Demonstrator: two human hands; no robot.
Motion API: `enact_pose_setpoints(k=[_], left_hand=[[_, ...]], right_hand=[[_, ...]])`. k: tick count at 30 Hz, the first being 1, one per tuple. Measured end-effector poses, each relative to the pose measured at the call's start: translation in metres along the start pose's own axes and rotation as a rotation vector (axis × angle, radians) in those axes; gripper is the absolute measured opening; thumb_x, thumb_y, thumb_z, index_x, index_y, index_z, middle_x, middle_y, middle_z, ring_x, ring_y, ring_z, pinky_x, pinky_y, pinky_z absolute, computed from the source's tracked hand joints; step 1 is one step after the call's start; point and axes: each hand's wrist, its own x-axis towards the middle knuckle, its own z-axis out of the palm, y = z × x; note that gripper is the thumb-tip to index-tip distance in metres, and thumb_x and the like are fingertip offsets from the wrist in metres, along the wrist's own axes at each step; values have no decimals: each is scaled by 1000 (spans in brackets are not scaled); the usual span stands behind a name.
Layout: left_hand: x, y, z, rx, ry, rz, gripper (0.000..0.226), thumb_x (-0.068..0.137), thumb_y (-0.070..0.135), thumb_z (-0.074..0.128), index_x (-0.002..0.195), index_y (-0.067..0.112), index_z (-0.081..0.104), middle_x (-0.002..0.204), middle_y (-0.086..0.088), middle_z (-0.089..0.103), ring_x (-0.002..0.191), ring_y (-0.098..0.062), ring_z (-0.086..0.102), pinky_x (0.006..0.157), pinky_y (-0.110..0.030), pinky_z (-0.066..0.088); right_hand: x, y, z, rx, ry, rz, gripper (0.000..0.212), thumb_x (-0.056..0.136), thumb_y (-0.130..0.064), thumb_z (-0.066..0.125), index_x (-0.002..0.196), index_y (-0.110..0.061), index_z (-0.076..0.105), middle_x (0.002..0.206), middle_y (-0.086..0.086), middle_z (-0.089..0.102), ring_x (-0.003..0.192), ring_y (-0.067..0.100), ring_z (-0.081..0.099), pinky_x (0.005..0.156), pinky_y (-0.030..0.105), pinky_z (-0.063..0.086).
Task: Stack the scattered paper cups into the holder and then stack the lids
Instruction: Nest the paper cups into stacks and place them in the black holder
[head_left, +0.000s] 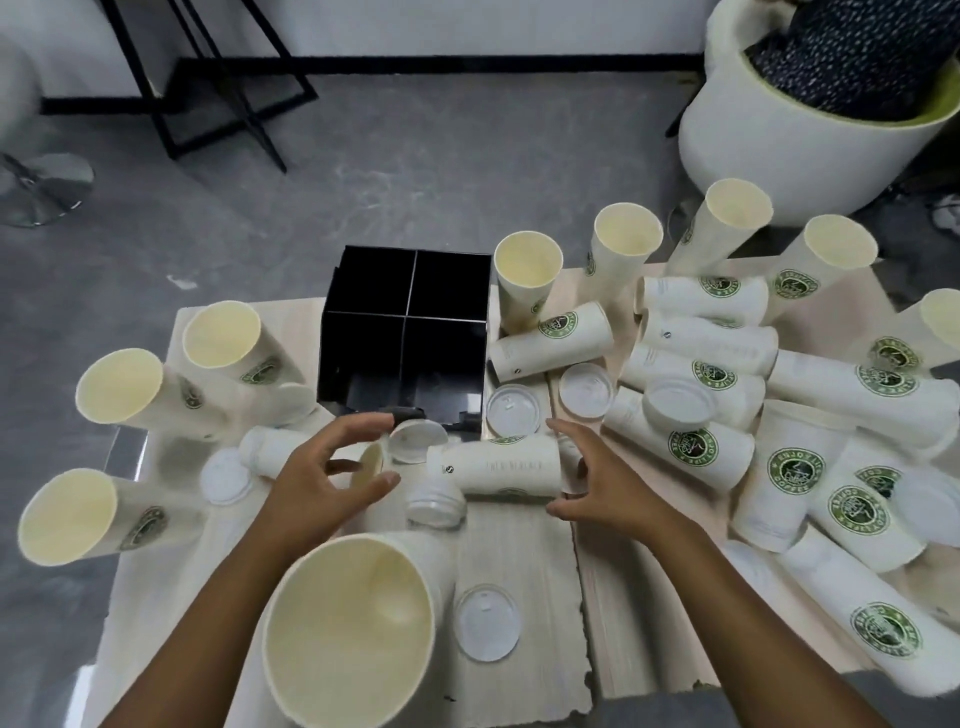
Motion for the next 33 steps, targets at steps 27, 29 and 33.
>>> enact_pose_setpoints(k=[27,29,33], left_hand=[[27,-66,-30,835,-318,-97,98,67,47,86,150,47,36,156,23,39,153,-16,20,117,-48,9],[27,-68,-28,840,-299,-76,93,68,47,84,148,46,38,153,22,43,150,-17,24,115,-47,11],[23,-64,-28,787,-193,-1,88,62,53,82,142,46,44,144,23,49,143,-16,32,109,-42,12]], right_hand=[[-37,-87,-8,30,346,-289,87,63,-38,89,141,-33,52,141,-15,53,134,10,52,106,29,42],[-44,-99,-8,33,369,-301,89,62,-37,91,141,-34,51,142,-17,53,133,9,52,105,27,43],[-61,-127,-15,28,417,-342,90,61,-36,92,141,-38,50,142,-20,53,133,7,51,102,26,44]])
